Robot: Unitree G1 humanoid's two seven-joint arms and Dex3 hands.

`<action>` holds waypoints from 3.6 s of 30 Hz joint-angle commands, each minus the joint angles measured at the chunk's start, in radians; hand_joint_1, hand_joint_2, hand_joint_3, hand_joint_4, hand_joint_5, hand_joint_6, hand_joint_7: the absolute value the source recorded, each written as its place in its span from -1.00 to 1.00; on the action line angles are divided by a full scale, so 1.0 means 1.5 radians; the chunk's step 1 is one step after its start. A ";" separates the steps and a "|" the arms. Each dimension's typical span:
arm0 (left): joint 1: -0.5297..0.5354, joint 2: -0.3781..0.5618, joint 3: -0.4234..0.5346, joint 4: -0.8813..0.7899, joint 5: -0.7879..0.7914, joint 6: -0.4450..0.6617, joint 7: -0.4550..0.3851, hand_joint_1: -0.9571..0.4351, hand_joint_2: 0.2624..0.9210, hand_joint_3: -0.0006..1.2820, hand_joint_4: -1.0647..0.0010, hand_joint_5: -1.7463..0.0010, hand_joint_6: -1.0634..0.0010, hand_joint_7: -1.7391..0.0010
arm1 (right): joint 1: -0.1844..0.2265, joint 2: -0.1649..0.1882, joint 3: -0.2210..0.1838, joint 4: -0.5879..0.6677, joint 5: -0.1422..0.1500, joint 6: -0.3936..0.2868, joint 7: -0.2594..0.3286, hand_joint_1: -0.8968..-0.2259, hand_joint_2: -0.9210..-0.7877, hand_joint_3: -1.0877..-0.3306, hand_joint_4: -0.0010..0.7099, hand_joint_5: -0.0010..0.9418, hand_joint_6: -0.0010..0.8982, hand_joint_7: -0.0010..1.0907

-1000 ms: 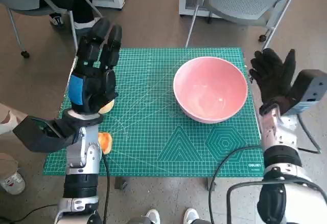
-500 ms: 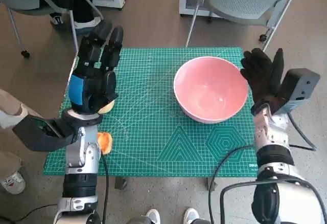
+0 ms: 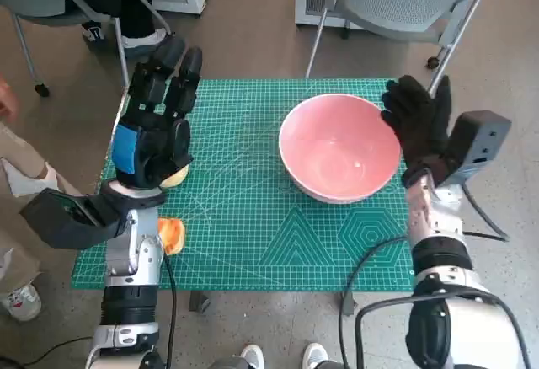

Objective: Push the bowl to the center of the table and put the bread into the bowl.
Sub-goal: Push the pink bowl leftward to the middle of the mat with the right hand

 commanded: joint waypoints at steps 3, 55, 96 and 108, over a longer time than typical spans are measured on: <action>0.002 0.008 0.006 -0.007 0.002 -0.011 0.004 -0.54 1.00 -0.13 0.75 0.99 1.00 0.35 | 0.002 0.016 0.001 0.005 0.001 0.003 0.009 -0.35 -1.00 -0.69 -0.65 -0.96 -0.63 -0.84; 0.037 0.011 0.011 -0.092 -0.008 0.048 0.043 -0.53 1.00 -0.09 0.78 1.00 1.00 0.33 | -0.045 0.063 0.022 -0.001 -0.009 -0.012 0.038 -0.31 -1.00 -0.71 -0.63 -0.99 -0.67 -0.84; 0.042 0.035 0.026 -0.101 -0.014 0.051 0.019 -0.52 1.00 -0.08 0.77 0.98 1.00 0.32 | 0.013 -0.016 0.007 0.019 -0.028 0.045 -0.046 -0.25 -1.00 -0.65 -0.80 -1.00 -0.69 -0.85; 0.060 0.041 0.024 -0.136 -0.011 0.060 0.039 -0.52 1.00 -0.04 0.80 0.99 1.00 0.34 | 0.024 -0.014 0.010 0.020 -0.036 0.047 -0.036 -0.23 -1.00 -0.66 -0.79 -0.99 -0.68 -0.85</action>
